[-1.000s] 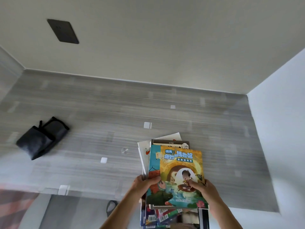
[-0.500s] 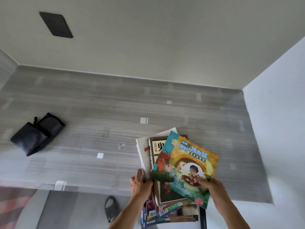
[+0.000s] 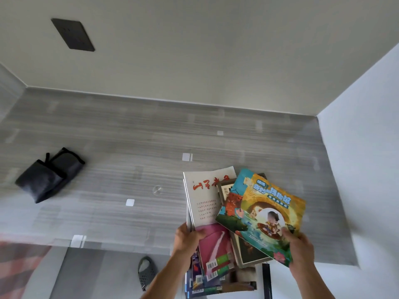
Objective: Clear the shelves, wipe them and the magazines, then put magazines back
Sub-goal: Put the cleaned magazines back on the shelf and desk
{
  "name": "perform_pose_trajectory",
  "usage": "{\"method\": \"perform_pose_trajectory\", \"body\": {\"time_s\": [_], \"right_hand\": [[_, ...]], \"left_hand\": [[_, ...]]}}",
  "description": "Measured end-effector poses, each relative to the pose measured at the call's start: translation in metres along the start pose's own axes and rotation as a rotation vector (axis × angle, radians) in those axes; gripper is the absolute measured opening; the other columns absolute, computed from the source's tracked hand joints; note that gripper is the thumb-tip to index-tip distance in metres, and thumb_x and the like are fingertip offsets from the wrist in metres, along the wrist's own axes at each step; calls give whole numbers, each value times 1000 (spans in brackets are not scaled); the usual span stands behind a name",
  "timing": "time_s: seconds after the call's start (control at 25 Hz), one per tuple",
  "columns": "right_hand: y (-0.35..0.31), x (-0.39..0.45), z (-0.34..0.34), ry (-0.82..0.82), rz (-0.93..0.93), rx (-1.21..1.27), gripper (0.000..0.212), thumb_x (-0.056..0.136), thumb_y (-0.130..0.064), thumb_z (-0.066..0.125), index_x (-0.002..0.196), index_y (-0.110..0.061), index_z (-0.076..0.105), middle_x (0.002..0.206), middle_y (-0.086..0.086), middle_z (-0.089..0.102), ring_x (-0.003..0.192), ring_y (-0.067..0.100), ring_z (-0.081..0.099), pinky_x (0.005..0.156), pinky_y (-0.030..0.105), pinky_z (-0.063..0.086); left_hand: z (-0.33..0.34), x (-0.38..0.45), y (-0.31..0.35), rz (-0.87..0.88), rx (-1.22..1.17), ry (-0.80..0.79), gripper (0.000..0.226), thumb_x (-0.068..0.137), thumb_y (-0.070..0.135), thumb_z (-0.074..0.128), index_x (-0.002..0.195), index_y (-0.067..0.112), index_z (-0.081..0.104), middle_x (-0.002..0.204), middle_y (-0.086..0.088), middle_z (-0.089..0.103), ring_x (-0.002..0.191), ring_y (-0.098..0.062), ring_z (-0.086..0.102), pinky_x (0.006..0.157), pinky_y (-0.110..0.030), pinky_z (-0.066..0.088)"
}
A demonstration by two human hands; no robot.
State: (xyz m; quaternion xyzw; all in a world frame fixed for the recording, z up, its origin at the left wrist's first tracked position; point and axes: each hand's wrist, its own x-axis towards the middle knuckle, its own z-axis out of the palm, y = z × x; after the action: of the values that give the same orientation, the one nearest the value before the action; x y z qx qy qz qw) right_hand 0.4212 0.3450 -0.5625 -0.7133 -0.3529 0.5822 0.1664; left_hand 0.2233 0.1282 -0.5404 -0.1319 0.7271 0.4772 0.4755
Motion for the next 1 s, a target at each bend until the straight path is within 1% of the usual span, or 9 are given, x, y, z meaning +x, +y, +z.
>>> {"method": "perform_pose_trajectory", "body": {"time_s": [0.16,0.28,0.4,0.48,0.56,0.68,0.8,0.88,1.0], "right_hand": [[5,-1,-7,229,-57,-174,31,77,-26,81,92,-8,61,111,25,67,89,42,68,87,60,55],[11,-24,12,387,-300,-435,70,73,-34,82,130,-7,52,132,25,53,113,48,58,96,63,48],[7,-83,75,-103,-657,-330,86,75,-41,84,145,-20,39,145,7,47,127,26,52,102,52,47],[-15,-118,127,-565,-540,-262,113,63,-46,92,154,-27,27,150,-7,39,135,13,42,109,38,40],[-41,-134,160,-908,-368,-226,132,47,-55,95,155,-28,24,153,-10,37,140,14,38,113,42,38],[-76,-152,188,-1137,-358,-208,111,44,-40,99,137,-9,47,132,9,65,122,24,61,91,37,55],[-92,-179,192,-1051,-471,-78,89,38,-24,100,115,-2,62,104,13,76,96,27,72,72,28,58],[-92,-193,196,-1068,-503,-10,60,56,2,82,112,5,62,98,16,76,87,31,74,65,30,59],[-76,-207,203,-1029,-489,-71,54,63,18,55,116,8,59,99,17,75,88,30,74,67,36,61]], "left_hand": [[-47,-18,13,215,151,78,27,80,3,74,93,26,66,85,4,76,73,-19,74,69,-47,61],[-92,-39,29,396,154,76,31,70,11,80,90,31,68,84,15,76,71,-16,73,61,-43,61],[-132,-54,50,517,130,-56,39,60,15,80,98,19,71,96,6,77,86,-21,74,68,-34,61],[-156,-61,63,554,90,-171,45,61,6,79,105,5,71,103,-9,76,94,-31,73,77,-42,60],[-178,-67,74,570,98,-284,46,65,1,78,110,0,72,107,-17,74,99,-36,71,82,-45,59],[-207,-73,89,627,74,-368,41,66,-3,77,106,-2,73,104,-16,74,91,-26,73,74,-31,58],[-210,-62,100,713,-78,-217,44,58,1,81,97,19,79,101,-6,76,91,-19,73,74,-31,59],[-203,-46,103,723,-196,-93,46,56,-3,76,95,21,78,98,-4,77,91,-20,72,76,-33,60],[-199,-29,101,728,-270,-50,53,53,9,84,104,5,71,101,-16,75,93,-33,69,72,-37,59]]}}
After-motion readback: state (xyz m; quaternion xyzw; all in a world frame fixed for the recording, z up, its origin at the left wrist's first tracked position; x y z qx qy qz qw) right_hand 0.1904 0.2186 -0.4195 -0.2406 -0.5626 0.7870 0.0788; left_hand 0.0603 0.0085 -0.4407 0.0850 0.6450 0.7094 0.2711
